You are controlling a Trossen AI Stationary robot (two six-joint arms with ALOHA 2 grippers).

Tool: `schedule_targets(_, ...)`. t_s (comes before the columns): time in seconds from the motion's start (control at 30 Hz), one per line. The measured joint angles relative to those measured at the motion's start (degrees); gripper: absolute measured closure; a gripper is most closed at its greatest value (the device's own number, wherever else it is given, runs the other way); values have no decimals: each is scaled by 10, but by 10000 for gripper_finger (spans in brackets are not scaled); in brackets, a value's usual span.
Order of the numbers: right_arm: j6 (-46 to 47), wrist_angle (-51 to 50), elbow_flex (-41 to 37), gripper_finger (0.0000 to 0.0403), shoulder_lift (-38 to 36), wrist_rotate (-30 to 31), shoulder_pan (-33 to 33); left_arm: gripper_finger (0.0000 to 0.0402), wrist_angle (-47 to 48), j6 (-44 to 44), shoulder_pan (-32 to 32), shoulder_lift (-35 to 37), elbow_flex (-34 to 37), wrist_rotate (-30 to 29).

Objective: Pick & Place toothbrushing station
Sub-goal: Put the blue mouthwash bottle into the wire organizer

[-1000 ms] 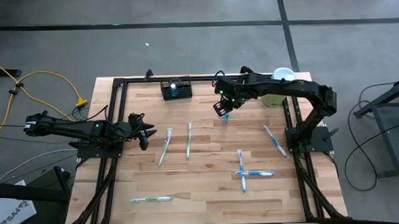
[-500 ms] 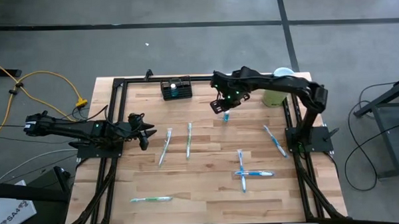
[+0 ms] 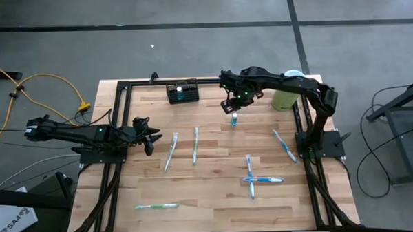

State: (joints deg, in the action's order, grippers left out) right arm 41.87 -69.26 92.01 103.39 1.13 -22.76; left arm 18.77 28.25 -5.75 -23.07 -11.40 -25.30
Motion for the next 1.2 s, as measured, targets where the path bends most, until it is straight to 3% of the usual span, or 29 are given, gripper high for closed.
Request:
schedule_targets(0.23, 6, 36, 8, 286, 0, -15, 30, 270, 0, 0, 0, 0, 0, 0)
schedule_targets(0.4, 20, 27, 14, 286, 0, 19, 49, 270, 0, 0, 0, 0, 0, 0)
schedule_targets(0.73, -13, 22, 13, 286, 28, 16, 37, 270, 0, 0, 0, 0, 0, 0)
schedule_targets(1.0, 41, 18, 13, 286, 31, 5, 38, 270, -8, 0, 0, 0, 0, 0)
schedule_targets(1.2, 52, -6, 13, 286, 30, 46, 44, 270, -11, 0, 0, 0, 0, 0)
